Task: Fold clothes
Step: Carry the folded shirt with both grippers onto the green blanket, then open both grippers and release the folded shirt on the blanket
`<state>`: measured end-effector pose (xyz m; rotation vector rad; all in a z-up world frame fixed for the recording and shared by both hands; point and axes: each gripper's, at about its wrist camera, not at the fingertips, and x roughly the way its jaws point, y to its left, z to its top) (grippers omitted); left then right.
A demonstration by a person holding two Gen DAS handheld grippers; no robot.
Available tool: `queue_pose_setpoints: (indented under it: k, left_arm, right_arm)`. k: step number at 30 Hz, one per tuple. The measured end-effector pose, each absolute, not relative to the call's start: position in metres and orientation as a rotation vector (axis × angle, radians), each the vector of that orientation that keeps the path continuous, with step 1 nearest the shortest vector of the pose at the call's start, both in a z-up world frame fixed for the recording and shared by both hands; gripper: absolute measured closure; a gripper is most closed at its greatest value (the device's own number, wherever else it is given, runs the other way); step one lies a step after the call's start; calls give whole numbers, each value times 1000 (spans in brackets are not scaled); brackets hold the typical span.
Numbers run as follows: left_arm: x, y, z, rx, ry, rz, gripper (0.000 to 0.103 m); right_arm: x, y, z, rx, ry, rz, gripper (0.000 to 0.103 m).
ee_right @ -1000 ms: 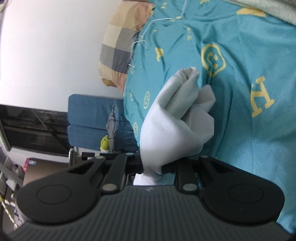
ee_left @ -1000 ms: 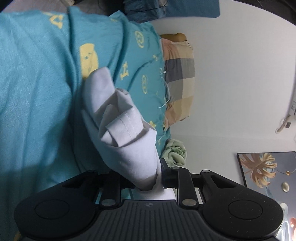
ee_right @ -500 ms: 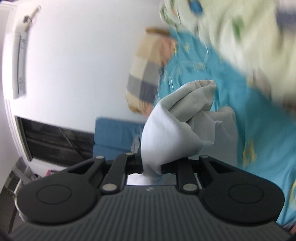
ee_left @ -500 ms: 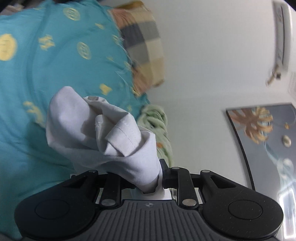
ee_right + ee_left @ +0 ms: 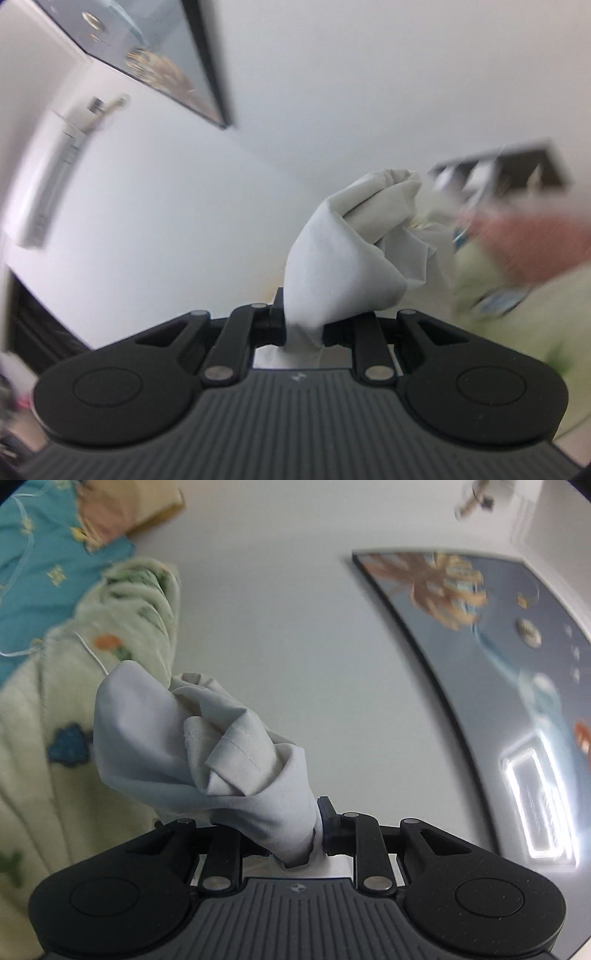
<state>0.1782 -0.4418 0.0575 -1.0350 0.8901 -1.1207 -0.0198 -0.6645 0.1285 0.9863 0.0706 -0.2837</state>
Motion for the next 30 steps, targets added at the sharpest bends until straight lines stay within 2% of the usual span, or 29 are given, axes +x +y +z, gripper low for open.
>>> queue_pose_setpoints:
  k: [5,11,12,13,14,15,16,18,20,23,26,30]
  left_arm:
    - [152,-483,-3,-861,1067,-1097,79]
    - [121,-478,-48,-743,1196,-1067,76]
    - [116,-477,-51,-725,1210,-1060,69]
    - [111,-476,-49,-705,1220,-1054,53]
    - [106,-474,-47,-681,1224,-1048,45]
    - [98,-471,-41,-642,1206,-1044,31]
    - [91,-468,-35,-603,1187,-1039,22]
    - [82,-458,-19,-526,1141,-1026,21]
    - [77,-444,1,-445,1086,-1003,19]
    - [57,-428,38,-288,956,-945,15]
    - [15,-399,76,-175,824,-922,8]
    - [-36,-361,109,-65,685,-890,2]
  right_arm:
    - [-47,-686,82,1016,187,-391,84]
    - [-69,-684,36,1067,300,-460,82]
    - [-73,-683,28,1076,319,-471,81]
    - [-76,-683,20,1084,338,-482,80]
    - [-80,-682,12,1092,357,-494,78]
    - [-84,-681,6,1098,373,-504,78]
    - [-89,-677,10,1087,373,-509,75]
    - [-101,-666,20,1054,371,-520,69]
    - [-114,-654,31,1012,366,-529,54]
    - [-141,-630,49,924,333,-538,40]
    - [-165,-602,68,825,314,-556,33]
    - [-192,-565,92,708,297,-534,33]
